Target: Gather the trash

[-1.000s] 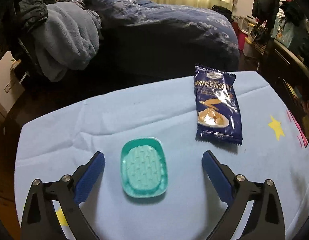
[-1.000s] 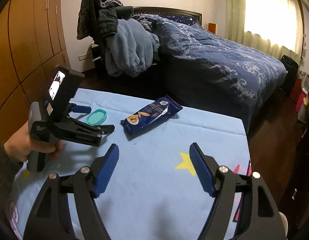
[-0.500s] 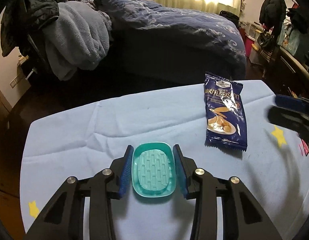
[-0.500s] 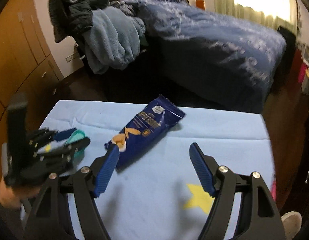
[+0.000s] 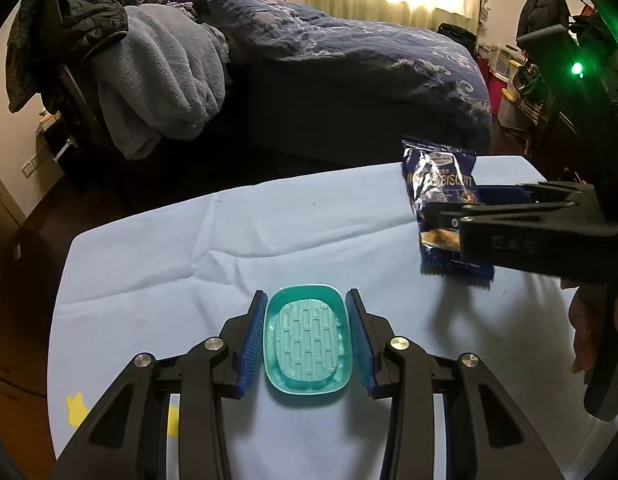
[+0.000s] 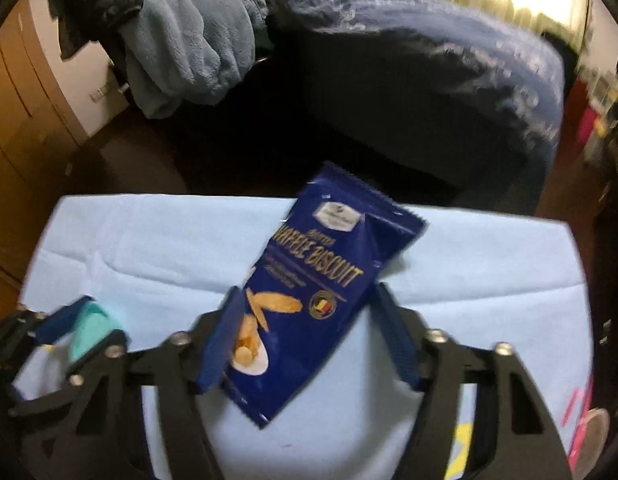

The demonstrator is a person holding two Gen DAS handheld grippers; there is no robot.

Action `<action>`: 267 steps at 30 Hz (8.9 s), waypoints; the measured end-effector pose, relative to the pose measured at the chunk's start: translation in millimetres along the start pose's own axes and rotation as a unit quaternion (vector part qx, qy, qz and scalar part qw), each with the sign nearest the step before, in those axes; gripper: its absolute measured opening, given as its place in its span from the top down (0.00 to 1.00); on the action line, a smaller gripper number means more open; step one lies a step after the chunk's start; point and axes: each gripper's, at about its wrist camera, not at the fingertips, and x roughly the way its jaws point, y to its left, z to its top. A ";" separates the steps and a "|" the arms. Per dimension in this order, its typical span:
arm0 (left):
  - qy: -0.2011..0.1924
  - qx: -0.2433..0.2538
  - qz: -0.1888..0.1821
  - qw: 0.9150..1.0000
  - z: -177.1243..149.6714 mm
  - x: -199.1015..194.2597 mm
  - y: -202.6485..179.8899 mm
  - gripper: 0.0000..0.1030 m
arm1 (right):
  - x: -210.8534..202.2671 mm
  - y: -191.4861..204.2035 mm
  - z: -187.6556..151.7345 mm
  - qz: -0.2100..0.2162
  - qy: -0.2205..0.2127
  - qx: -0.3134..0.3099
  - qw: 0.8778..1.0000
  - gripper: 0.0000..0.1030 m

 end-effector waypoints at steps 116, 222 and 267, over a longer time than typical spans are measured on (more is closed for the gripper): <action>-0.166 -0.091 0.049 0.981 -102.1 -168.3 -48.6 0.03 | -235.6 -9.4 -215.9 0.052 -0.255 -0.023 0.965 0.03; -0.243 -0.119 0.090 0.959 -175.1 -323.2 -80.0 0.03 | -404.1 -14.6 -291.6 -0.001 -0.338 0.034 0.941 0.03; -0.245 -0.142 0.083 0.956 -176.6 -320.5 -84.6 0.03 | -391.9 -11.9 -294.4 0.000 -0.327 0.031 0.945 0.03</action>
